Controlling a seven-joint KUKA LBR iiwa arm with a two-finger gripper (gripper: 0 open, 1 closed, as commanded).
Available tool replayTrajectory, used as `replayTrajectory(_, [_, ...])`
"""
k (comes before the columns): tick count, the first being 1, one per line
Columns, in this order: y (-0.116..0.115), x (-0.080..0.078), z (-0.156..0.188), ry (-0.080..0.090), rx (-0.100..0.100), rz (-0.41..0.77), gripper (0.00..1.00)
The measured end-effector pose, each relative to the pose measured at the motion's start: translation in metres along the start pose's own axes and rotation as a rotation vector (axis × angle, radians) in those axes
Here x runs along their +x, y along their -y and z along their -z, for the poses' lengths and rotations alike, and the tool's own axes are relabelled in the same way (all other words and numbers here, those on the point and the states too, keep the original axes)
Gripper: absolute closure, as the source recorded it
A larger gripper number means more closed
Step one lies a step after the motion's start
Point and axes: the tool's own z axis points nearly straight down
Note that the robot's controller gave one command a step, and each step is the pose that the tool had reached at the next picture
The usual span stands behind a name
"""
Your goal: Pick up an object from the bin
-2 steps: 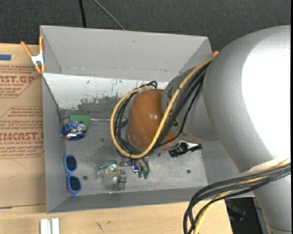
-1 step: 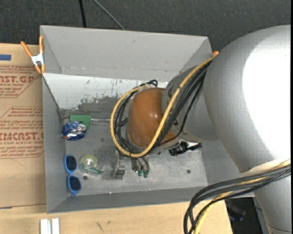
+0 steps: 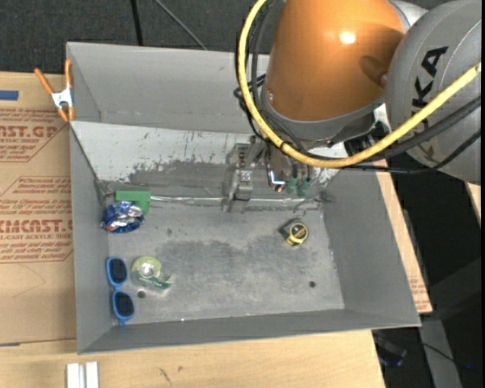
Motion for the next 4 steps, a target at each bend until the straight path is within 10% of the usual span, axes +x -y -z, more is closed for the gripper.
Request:
replayTrajectory(1, [0.002,-0.024,-0.111,-0.014,0.001,0.5,1.0])
replayTrajectory(2, [0.001,-0.024,-0.109,-0.009,0.0,0.5,0.0])
replayTrajectory(3, [-0.03,0.017,-0.228,-0.019,-0.002,0.671,0.0])
replayTrajectory(4, [-0.088,-0.013,-0.272,-0.011,-0.004,0.731,0.0])
